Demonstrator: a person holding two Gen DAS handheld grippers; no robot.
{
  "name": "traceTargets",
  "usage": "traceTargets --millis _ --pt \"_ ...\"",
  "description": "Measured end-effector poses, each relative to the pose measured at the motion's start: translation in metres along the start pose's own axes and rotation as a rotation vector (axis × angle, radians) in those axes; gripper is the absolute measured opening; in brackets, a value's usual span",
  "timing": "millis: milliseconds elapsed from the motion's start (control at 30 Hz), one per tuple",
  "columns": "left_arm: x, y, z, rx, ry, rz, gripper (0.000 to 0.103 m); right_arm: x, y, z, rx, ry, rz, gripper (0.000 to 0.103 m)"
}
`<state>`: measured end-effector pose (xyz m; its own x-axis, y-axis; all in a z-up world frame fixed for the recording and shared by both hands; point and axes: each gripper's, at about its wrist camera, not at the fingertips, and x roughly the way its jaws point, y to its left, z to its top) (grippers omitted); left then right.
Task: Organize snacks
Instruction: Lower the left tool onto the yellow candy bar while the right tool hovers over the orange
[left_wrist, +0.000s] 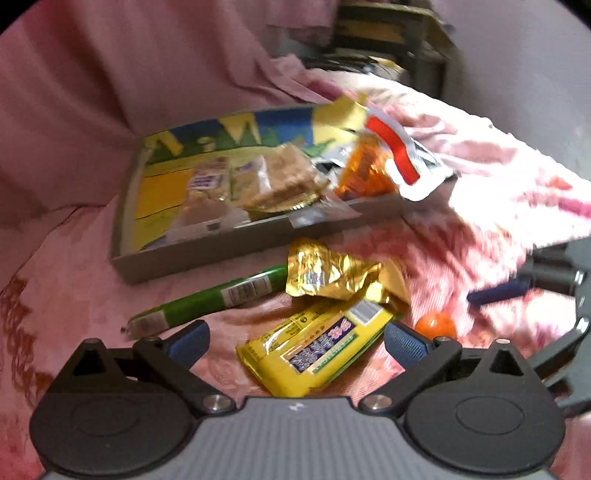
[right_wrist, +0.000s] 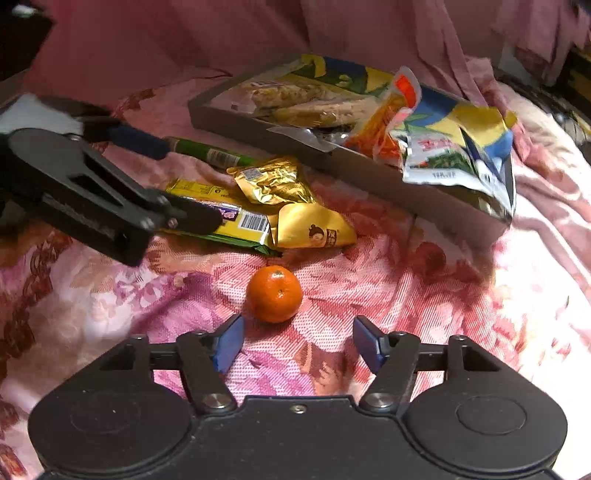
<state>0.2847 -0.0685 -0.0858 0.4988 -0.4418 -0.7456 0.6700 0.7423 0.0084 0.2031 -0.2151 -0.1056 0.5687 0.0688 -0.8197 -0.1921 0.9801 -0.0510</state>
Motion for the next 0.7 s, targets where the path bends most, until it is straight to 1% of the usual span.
traceTargets --millis 133,300,400,467,533,600,633,667,700 --pt "0.008 0.002 -0.003 0.043 0.017 -0.061 0.102 0.001 0.003 0.003 -0.046 -0.021 -0.016 0.069" --pt "0.02 -0.013 -0.003 0.179 0.034 -0.068 0.102 0.002 0.004 0.005 -0.042 -0.043 -0.016 0.069" --pt "0.024 -0.015 -0.001 0.221 0.05 -0.078 0.101 0.001 0.004 0.005 -0.044 -0.057 -0.022 0.068" --pt "0.025 -0.012 0.0 0.209 0.062 -0.087 0.094 0.002 0.004 0.005 -0.041 -0.06 -0.019 0.065" --pt "0.026 -0.008 0.001 0.174 0.079 -0.099 0.088 0.003 0.004 0.005 -0.041 -0.058 -0.012 0.063" --pt "0.026 -0.004 0.002 0.147 0.084 -0.106 0.084 0.004 0.006 0.005 -0.045 -0.057 -0.008 0.06" --pt "0.025 -0.003 0.002 0.138 0.093 -0.115 0.08 0.004 0.006 0.005 -0.044 -0.054 -0.002 0.057" --pt "0.024 -0.003 0.002 0.134 0.097 -0.121 0.078 0.004 0.006 0.005 -0.039 -0.051 0.007 0.053" --pt "0.022 -0.004 0.003 0.13 0.103 -0.129 0.078 0.004 0.006 0.004 -0.031 -0.047 0.015 0.051"
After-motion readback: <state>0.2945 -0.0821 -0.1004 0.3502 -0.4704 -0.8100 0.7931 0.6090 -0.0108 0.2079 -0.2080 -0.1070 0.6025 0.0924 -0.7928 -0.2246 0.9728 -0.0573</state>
